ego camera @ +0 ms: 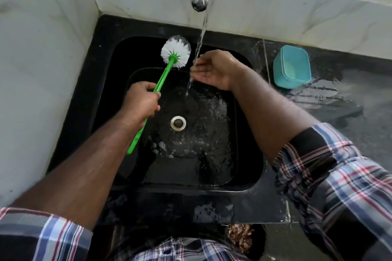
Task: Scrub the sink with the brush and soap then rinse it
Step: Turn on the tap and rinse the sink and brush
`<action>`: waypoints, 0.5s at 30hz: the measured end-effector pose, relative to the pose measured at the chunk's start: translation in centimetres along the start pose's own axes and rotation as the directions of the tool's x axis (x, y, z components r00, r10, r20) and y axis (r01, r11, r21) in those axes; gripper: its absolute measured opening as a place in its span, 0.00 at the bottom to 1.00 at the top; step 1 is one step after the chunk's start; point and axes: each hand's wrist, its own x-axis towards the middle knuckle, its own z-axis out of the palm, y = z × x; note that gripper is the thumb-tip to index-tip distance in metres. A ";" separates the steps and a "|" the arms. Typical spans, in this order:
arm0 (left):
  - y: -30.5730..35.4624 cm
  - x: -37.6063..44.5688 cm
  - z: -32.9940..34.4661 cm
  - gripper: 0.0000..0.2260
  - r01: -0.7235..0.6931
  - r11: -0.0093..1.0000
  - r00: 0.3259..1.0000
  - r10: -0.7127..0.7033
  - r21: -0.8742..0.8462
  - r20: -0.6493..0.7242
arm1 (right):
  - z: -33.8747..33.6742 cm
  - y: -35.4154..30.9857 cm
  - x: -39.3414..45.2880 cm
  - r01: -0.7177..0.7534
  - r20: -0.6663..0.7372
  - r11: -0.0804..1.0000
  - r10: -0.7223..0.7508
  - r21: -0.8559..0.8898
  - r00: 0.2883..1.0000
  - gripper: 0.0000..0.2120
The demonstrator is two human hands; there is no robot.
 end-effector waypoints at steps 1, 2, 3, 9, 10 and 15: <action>-0.1 0.0 0.0 0.15 0.003 1.000 1.000 -0.003 -0.001 -0.002 | 0.8 0.3 0.1 -0.012 0.019 0.989 0.009 0.148 1.000 0.10; -0.1 0.0 0.0 0.14 0.005 1.000 1.000 -0.005 -0.001 -0.003 | 1.4 0.5 0.2 -0.012 0.020 0.963 0.007 0.271 1.000 0.11; -0.2 0.0 -0.1 0.15 0.005 1.000 1.000 -0.005 0.000 -0.003 | 1.8 0.7 0.4 -0.008 0.019 0.927 0.001 0.376 1.000 0.10; -0.5 0.1 -0.4 0.15 0.000 1.000 1.000 0.000 0.009 -0.001 | 2.5 -0.8 0.8 -0.039 0.104 0.749 -0.040 0.661 0.994 0.11; -0.6 0.2 -0.5 0.15 -0.002 1.000 1.000 0.002 0.010 0.000 | 2.4 -1.2 0.5 -0.043 0.132 0.749 -0.060 0.662 0.989 0.11; -0.6 0.4 -1.0 0.14 -0.003 1.000 1.000 0.003 0.024 -0.003 | -0.5 -3.1 -1.7 -0.012 0.289 0.913 -0.118 0.409 0.950 0.04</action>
